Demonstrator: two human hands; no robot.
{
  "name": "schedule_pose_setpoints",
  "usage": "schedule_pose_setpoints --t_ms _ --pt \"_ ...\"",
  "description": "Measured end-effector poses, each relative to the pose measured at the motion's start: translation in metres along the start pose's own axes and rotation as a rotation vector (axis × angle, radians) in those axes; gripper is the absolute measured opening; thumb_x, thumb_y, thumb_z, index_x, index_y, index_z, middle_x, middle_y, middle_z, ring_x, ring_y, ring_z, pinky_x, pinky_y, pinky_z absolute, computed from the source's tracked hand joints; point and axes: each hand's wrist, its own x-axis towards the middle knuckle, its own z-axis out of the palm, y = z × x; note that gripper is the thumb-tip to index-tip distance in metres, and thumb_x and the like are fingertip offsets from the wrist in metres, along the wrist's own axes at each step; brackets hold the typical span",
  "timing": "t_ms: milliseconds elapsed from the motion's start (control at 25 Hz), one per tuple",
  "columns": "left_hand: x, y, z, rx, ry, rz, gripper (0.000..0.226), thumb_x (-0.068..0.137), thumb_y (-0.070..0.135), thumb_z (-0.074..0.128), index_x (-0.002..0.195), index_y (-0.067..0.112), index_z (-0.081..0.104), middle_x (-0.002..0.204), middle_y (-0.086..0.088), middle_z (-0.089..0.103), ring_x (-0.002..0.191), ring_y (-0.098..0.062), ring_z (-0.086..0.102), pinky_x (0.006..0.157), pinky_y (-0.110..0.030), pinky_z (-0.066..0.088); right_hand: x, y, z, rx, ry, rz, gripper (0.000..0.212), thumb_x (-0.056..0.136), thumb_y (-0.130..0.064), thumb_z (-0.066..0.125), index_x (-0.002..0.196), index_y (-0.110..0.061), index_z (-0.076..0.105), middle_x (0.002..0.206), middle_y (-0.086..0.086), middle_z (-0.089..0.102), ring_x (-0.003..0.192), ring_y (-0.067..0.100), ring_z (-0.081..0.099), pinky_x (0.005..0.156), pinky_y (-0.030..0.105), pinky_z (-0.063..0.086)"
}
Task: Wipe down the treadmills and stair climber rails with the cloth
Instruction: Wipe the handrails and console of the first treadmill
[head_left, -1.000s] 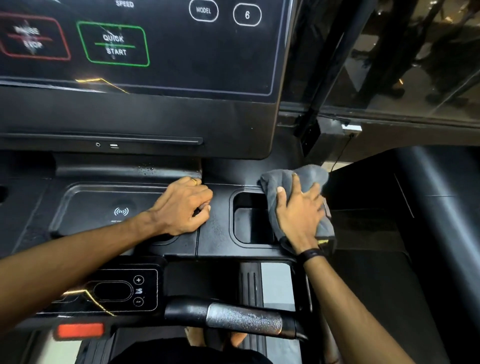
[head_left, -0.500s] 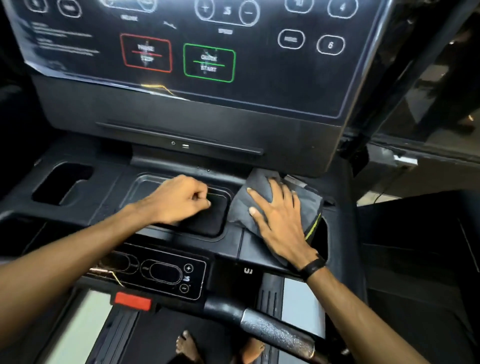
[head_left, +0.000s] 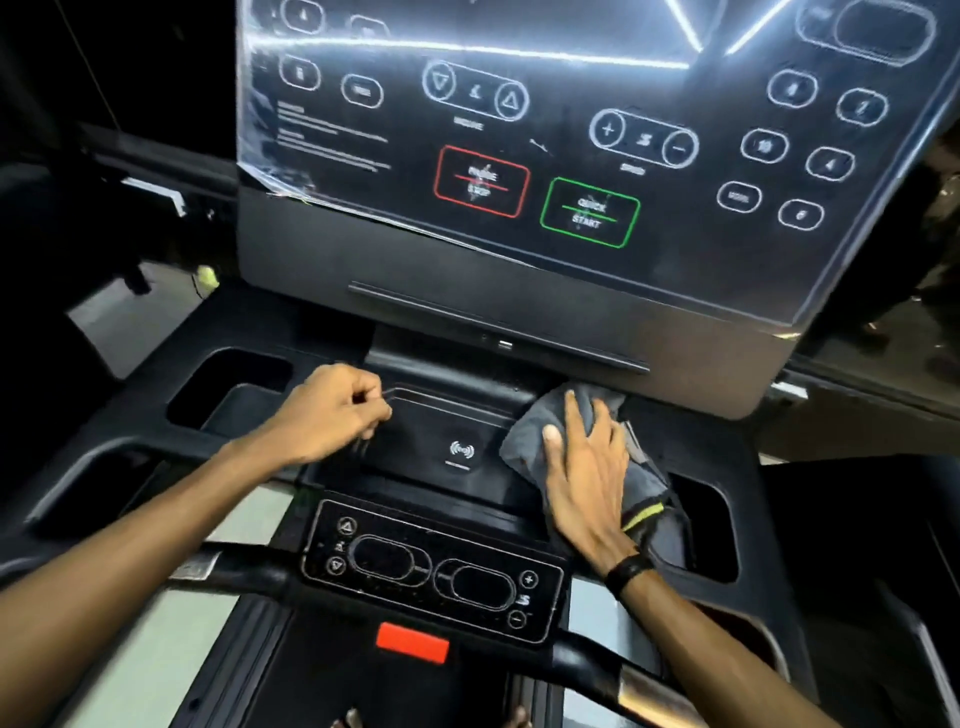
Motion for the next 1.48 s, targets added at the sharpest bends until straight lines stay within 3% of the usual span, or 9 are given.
schedule_pose_setpoints --t_ms 80,200,280,360,640,920,1160,1320,1480 --pt "-0.002 -0.019 -0.012 0.022 0.053 -0.013 0.035 0.085 0.018 0.071 0.052 0.018 0.057 0.045 0.011 0.058 0.042 -0.001 0.047 0.055 -0.026 0.032 0.003 -0.008 0.001 0.025 -0.046 -0.044 0.076 0.096 -0.060 0.020 0.158 -0.017 0.026 0.162 0.014 0.024 0.145 0.034 0.024 0.120 0.040 0.013" --pt "-0.012 -0.047 -0.020 0.151 0.227 -0.002 0.030 0.085 0.030 0.067 0.059 0.022 0.056 0.048 0.008 0.053 0.052 -0.003 0.048 0.058 -0.029 0.032 -0.002 0.013 -0.001 -0.101 -0.132 -0.284 0.084 0.095 -0.071 0.026 0.161 -0.021 0.016 0.168 0.008 0.010 0.155 0.025 0.008 0.126 0.039 0.009" --pt "-0.021 -0.060 -0.018 0.262 0.356 0.123 0.019 0.083 0.036 0.055 0.071 0.022 0.058 0.065 0.011 0.054 0.066 -0.012 0.049 0.065 -0.033 0.037 0.002 0.017 0.003 -0.283 -0.145 -0.385 0.084 0.096 -0.075 0.019 0.161 -0.023 0.011 0.169 0.009 0.000 0.156 0.026 -0.005 0.126 0.044 0.004" --pt "-0.021 -0.069 -0.013 0.333 0.421 0.187 0.024 0.084 0.036 0.048 0.086 0.015 0.061 0.086 0.002 0.060 0.083 -0.022 0.053 0.076 -0.039 0.040 0.013 0.006 0.009 -0.339 -0.159 -0.383 0.083 0.096 -0.074 0.014 0.162 -0.023 0.008 0.168 0.012 -0.004 0.155 0.030 -0.010 0.125 0.049 0.001" --pt "-0.008 -0.077 0.005 0.386 0.409 0.177 0.048 0.096 0.045 0.039 0.120 0.007 0.056 0.133 -0.012 0.052 0.123 -0.030 0.047 0.103 -0.046 0.031 0.040 -0.007 0.018 -0.344 -0.200 -0.604 0.075 0.101 -0.067 0.025 0.161 -0.027 0.006 0.167 0.007 -0.008 0.155 0.024 -0.012 0.126 0.045 -0.001" --pt "-0.008 -0.079 0.009 0.358 0.433 0.172 0.055 0.098 0.053 0.033 0.124 0.008 0.051 0.136 -0.011 0.050 0.125 -0.028 0.046 0.107 -0.045 0.027 0.083 -0.085 0.063 -0.237 -0.266 -0.910 0.069 0.101 -0.060 0.035 0.158 -0.023 0.027 0.168 0.011 0.010 0.156 0.026 0.000 0.126 0.044 0.001" --pt "-0.011 -0.075 0.008 0.292 0.490 0.108 0.056 0.097 0.051 0.033 0.125 0.007 0.052 0.135 -0.010 0.053 0.125 -0.028 0.046 0.105 -0.040 0.025 0.085 -0.128 0.076 -0.183 -0.271 -0.920 0.065 0.100 -0.056 0.043 0.154 -0.019 0.038 0.165 0.013 0.022 0.155 0.029 0.006 0.126 0.044 0.000" --pt "-0.012 -0.079 0.007 0.311 0.484 0.114 0.056 0.096 0.051 0.032 0.124 0.008 0.052 0.133 -0.010 0.054 0.123 -0.030 0.047 0.102 -0.037 0.022 0.048 -0.092 0.053 -0.153 -0.385 -0.978 0.066 0.098 -0.061 0.043 0.154 -0.027 0.037 0.165 0.007 0.024 0.155 0.028 0.010 0.125 0.047 0.005" --pt "-0.010 -0.079 0.009 0.328 0.493 0.096 0.055 0.096 0.053 0.031 0.122 0.010 0.054 0.131 -0.008 0.055 0.120 -0.027 0.048 0.102 -0.038 0.021 0.033 0.025 -0.006 -0.136 -0.441 -1.024 0.065 0.097 -0.067 0.043 0.154 -0.036 0.036 0.166 -0.004 0.023 0.155 0.018 0.008 0.124 0.046 0.012"
